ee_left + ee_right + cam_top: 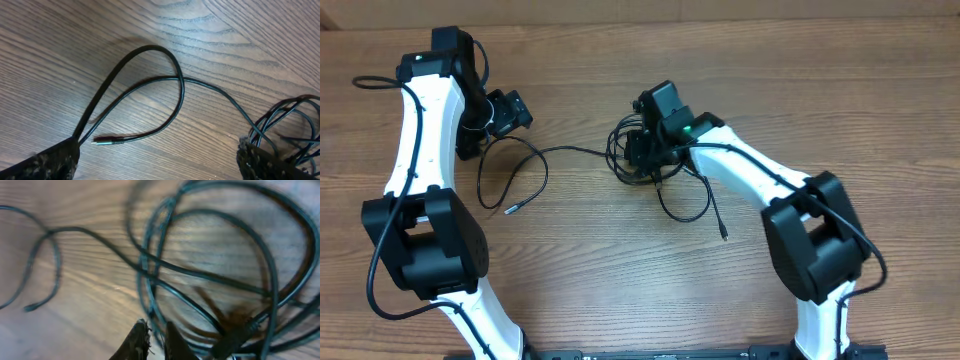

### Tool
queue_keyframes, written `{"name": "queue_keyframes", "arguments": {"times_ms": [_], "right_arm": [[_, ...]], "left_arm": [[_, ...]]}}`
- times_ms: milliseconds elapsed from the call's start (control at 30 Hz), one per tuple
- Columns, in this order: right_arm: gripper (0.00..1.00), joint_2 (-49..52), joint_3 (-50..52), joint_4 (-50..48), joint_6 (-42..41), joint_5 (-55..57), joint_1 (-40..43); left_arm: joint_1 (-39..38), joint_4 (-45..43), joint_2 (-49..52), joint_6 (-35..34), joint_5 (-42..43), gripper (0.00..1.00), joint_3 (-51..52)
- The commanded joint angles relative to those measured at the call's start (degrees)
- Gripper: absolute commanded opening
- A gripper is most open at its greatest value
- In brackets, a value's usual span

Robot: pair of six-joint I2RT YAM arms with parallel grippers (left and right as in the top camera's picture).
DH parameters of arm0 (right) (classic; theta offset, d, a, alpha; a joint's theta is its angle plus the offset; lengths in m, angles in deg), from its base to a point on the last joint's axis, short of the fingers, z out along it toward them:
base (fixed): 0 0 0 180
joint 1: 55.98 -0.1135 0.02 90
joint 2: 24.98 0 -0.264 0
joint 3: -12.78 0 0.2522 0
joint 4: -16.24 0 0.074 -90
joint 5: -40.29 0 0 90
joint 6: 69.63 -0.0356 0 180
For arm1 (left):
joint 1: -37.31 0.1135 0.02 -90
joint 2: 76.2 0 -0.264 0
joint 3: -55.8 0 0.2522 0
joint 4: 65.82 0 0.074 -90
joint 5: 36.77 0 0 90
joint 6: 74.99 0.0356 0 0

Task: Untangle cables

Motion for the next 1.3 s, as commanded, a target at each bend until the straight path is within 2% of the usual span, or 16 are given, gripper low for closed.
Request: {"name": "queue_keyframes", "arguments": {"times_ms": [0, 200, 267, 400, 433, 533, 667, 733, 800, 867, 1033, 1133, 1267], "right_arm": [[0.11, 4.22, 0.46, 0.13, -7.02, 3.61, -1.73], [0.13, 5.81, 0.46, 8.04, -10.1, -1.01, -3.96], [0.16, 5.81, 0.46, 13.99, -10.08, -7.41, -5.53], [0.16, 5.81, 0.46, 22.18, -9.75, -9.53, -7.45], [0.11, 5.81, 0.42, 23.71, -7.89, -9.92, -7.76], [0.05, 5.77, -2.32, 29.27, 0.44, -11.17, -7.63], [0.06, 4.92, -13.62, 39.67, 7.89, -8.57, -6.16], [0.06, 4.92, -18.45, 42.38, 8.24, -4.5, -5.9], [0.06, 4.92, -21.14, 42.93, 8.24, -1.03, -5.86], [0.16, 4.92, -21.59, 42.07, 8.22, 0.68, -5.86], [0.16, 4.96, -20.02, 42.38, 7.78, 1.86, -5.86], [0.16, 4.96, -16.79, 40.44, 7.06, 7.34, -5.86], [0.21, 4.96, -12.24, 36.76, 6.88, 13.05, -5.25]], "left_arm": [[-0.37, -0.11, 0.61, -1.25, -0.59, 1.0, 0.04], [-0.37, -0.11, 0.61, -1.22, -0.59, 1.0, 0.04], [-0.37, -0.11, 0.61, -1.22, -0.59, 1.0, 0.04], [-0.37, -0.11, 0.61, -1.25, -0.59, 1.0, 0.04], [-0.39, -0.11, 0.61, -1.22, -0.59, 1.0, 0.04], [-0.39, -0.11, 0.61, -1.25, -0.59, 1.0, 0.04], [-0.39, -0.13, 0.61, -1.25, -0.59, 1.0, 0.04], [-0.39, -0.11, 0.61, -1.22, -0.59, 1.0, 0.04], [-0.37, -0.11, 0.61, -1.25, -0.59, 1.0, 0.04], [-0.37, -0.11, 0.61, -1.25, -0.59, 1.0, 0.04], [-0.39, -0.11, 0.61, -1.25, -0.59, 1.0, 0.04], [-0.39, -0.11, 0.61, -1.25, -0.59, 1.0, 0.04], [-0.39, -0.11, 0.61, -1.25, -0.59, 1.0, 0.04]]}}
